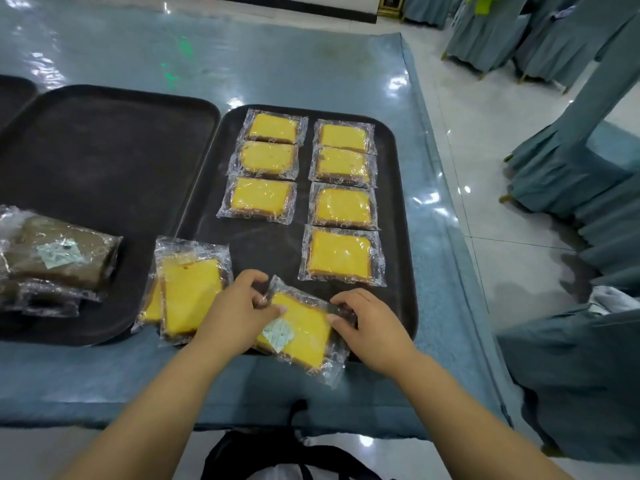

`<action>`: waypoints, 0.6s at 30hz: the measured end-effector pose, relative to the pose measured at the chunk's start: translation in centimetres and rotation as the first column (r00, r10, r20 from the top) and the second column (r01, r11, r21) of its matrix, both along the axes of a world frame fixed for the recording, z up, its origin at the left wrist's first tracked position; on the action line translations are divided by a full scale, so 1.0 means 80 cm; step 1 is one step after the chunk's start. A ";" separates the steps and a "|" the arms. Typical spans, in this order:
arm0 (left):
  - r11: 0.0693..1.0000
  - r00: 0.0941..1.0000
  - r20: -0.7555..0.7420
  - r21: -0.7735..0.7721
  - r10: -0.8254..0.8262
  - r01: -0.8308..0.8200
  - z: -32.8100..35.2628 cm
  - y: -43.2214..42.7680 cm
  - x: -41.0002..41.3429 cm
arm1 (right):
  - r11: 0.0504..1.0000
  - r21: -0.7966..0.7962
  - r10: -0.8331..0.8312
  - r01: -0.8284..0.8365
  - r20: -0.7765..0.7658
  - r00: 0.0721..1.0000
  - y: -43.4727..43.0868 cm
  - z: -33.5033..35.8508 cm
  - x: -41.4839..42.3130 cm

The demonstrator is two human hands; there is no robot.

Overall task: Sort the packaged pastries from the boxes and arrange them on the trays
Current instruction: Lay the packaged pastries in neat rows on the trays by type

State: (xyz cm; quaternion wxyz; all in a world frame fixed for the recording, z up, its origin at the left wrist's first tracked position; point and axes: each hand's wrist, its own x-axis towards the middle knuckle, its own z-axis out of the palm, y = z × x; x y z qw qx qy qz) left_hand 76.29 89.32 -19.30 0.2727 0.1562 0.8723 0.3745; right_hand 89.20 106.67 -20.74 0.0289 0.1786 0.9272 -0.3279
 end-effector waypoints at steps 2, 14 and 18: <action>0.996 0.998 0.062 0.081 0.029 -0.034 0.003 0.007 0.006 | 0.995 -0.084 -0.042 0.046 0.047 0.998 0.004 0.006 0.005; 0.932 0.996 -0.091 0.360 -0.019 0.050 0.022 0.026 -0.002 | 0.935 -0.332 -0.217 0.127 -0.251 0.943 0.043 0.040 0.010; 0.910 0.986 -0.088 0.381 -0.142 0.165 0.016 0.026 0.004 | 0.999 -0.029 -0.025 0.015 -0.402 0.915 0.057 0.030 0.023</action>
